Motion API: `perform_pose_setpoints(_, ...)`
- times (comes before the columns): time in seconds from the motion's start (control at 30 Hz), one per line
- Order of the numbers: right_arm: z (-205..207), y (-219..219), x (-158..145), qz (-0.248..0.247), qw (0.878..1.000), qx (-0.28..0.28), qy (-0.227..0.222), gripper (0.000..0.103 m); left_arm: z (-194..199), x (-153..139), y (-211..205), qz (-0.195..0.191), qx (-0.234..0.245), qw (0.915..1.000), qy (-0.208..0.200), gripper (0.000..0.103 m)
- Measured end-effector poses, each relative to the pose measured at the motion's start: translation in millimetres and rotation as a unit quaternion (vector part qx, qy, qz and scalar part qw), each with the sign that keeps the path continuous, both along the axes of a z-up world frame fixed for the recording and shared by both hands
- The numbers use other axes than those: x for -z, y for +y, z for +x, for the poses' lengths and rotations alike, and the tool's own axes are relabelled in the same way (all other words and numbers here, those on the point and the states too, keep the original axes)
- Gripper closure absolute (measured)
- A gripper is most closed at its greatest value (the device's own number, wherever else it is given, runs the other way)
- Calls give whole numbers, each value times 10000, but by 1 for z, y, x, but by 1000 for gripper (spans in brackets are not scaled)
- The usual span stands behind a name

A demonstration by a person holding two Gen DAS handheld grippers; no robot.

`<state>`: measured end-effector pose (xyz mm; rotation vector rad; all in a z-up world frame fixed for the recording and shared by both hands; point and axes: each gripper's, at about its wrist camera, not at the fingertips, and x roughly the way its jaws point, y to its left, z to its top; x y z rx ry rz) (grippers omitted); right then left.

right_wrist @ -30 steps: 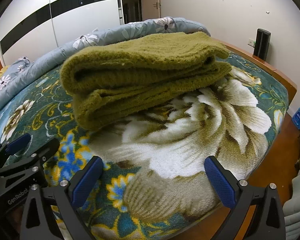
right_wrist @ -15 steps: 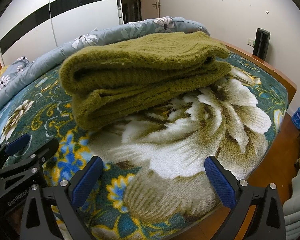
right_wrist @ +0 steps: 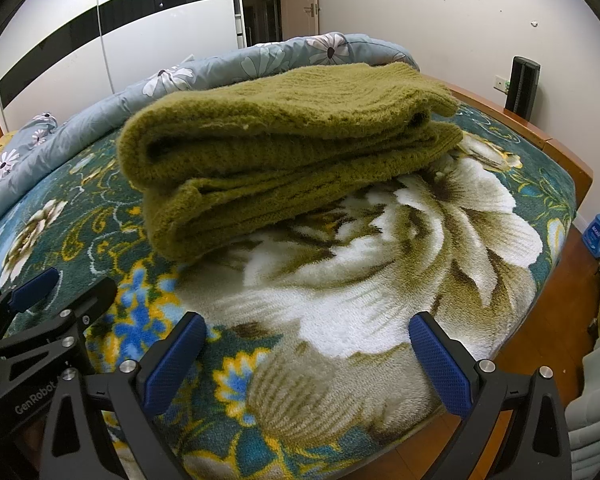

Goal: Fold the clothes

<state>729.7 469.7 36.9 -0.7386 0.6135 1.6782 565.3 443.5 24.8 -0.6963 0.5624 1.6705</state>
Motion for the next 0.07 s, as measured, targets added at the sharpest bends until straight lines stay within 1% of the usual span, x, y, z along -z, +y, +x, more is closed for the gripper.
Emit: perform_pose_setpoints(0.07, 0, 1, 0, -2, 10000, 4, 0, 0, 0, 0, 0, 0, -3, 10000, -3, 22)
